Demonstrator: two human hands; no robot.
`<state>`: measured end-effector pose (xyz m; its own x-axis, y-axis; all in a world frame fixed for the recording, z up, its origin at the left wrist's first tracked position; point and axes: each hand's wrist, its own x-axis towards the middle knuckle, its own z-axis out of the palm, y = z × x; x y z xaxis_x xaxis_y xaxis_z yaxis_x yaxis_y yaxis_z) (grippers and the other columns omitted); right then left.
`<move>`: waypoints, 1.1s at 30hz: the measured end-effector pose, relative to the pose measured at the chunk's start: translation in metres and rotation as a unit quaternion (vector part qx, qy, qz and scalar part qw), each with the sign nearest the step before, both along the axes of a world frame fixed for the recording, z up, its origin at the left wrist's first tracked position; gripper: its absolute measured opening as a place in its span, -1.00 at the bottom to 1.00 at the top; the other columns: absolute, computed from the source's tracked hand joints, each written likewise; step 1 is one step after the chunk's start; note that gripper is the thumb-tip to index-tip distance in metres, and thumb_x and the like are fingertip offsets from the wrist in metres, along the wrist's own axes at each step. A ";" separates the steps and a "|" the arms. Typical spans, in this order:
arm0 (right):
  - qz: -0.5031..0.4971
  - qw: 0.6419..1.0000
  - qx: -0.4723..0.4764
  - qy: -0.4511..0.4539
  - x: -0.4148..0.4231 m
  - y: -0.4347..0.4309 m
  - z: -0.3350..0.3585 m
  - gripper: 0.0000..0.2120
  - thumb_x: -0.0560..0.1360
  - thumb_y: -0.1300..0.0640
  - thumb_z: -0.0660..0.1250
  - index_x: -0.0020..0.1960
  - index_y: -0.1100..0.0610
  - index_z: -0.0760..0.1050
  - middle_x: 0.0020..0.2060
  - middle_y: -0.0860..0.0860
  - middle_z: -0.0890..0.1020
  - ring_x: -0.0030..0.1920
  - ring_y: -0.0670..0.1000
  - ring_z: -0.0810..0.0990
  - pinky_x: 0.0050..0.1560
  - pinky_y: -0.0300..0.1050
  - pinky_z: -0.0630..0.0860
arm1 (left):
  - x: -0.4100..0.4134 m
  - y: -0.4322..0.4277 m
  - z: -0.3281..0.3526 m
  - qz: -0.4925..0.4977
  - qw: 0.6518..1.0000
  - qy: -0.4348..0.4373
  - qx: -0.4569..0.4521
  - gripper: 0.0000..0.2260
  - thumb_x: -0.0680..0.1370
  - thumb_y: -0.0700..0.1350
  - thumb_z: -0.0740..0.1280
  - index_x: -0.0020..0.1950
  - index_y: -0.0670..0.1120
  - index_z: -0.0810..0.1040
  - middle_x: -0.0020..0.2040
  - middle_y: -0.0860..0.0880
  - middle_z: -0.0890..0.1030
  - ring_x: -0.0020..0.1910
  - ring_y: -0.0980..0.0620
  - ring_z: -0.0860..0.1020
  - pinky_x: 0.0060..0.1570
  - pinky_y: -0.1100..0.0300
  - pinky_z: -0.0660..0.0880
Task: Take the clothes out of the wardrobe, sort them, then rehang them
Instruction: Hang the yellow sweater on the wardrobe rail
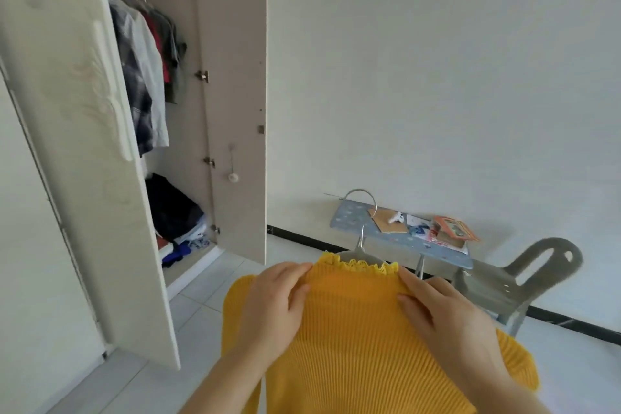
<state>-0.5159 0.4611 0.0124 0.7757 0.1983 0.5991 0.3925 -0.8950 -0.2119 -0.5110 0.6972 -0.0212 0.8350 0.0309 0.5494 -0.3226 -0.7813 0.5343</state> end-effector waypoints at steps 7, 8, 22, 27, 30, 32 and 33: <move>0.084 0.996 0.001 -0.009 0.138 0.083 0.005 -0.69 0.43 -0.02 0.30 0.15 -0.02 0.57 -0.30 -0.17 0.53 -0.47 -0.15 0.45 -0.62 -0.42 0.27 | 0.099 0.080 0.006 0.085 0.996 -0.013 0.001 -0.71 0.56 -0.10 0.27 0.29 0.02 0.47 0.11 0.22 0.43 0.12 0.29 0.34 0.07 0.53 0.17; 0.095 0.995 0.006 -0.010 0.161 0.094 0.004 -0.70 0.43 0.01 0.34 0.15 -0.02 0.56 -0.30 -0.18 0.51 -0.47 -0.15 0.45 -0.61 -0.39 0.30 | 0.116 0.090 0.006 0.100 0.995 -0.017 0.005 -0.70 0.56 -0.10 0.26 0.30 0.02 0.46 0.13 0.21 0.44 0.13 0.29 0.33 0.09 0.52 0.15; 0.267 0.964 -0.006 -0.022 0.444 0.251 0.037 -0.70 0.42 0.04 0.36 0.16 0.00 0.54 -0.35 -0.13 0.51 -0.49 -0.12 0.42 -0.59 -0.43 0.21 | 0.329 0.219 0.045 0.270 0.962 -0.017 0.024 -0.68 0.58 -0.10 0.22 0.35 0.01 0.41 0.23 0.10 0.47 0.12 0.32 0.25 0.05 0.60 0.10; 0.281 0.959 -0.007 -0.022 0.526 0.319 0.045 -0.68 0.45 0.04 0.37 0.20 -0.02 0.52 -0.33 -0.19 0.39 -0.45 -0.15 0.35 -0.51 -0.45 0.19 | 0.404 0.280 0.048 0.313 0.949 -0.035 0.028 -0.67 0.59 -0.08 0.20 0.36 0.03 0.38 0.26 0.11 0.45 0.12 0.33 0.23 0.15 0.49 0.09; 0.295 0.955 -0.017 -0.032 0.574 0.368 0.048 -0.65 0.54 -0.02 0.22 0.32 -0.09 0.41 -0.23 -0.16 0.46 -0.33 -0.11 0.42 -0.41 -0.32 0.31 | 0.448 0.325 0.047 0.329 0.943 -0.046 0.029 -0.67 0.59 -0.08 0.20 0.37 0.03 0.38 0.27 0.11 0.45 0.15 0.30 0.27 0.19 0.42 0.14; 0.322 0.946 -0.027 -0.028 0.605 0.404 0.055 -0.62 0.57 -0.08 0.09 0.38 -0.16 0.28 -0.06 -0.14 0.51 -0.19 -0.11 0.47 -0.28 -0.29 0.36 | 0.475 0.357 0.050 0.341 0.939 -0.052 0.017 -0.67 0.59 -0.09 0.20 0.37 0.04 0.38 0.27 0.12 0.43 0.16 0.29 0.27 0.21 0.39 0.16; 0.328 0.944 -0.033 -0.021 0.619 0.422 0.059 -0.61 0.58 -0.10 0.05 0.40 -0.19 0.21 0.01 -0.15 0.50 -0.13 -0.11 0.49 -0.24 -0.29 0.36 | 0.488 0.373 0.053 0.347 0.936 -0.054 0.010 -0.67 0.59 -0.10 0.20 0.37 0.03 0.38 0.27 0.12 0.43 0.15 0.29 0.26 0.21 0.38 0.17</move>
<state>0.1031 0.8827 0.0711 0.4482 0.6657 0.5966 0.8739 -0.4668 -0.1356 -0.0231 1.0706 0.0320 0.5580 0.5340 0.6351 0.2147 -0.8323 0.5111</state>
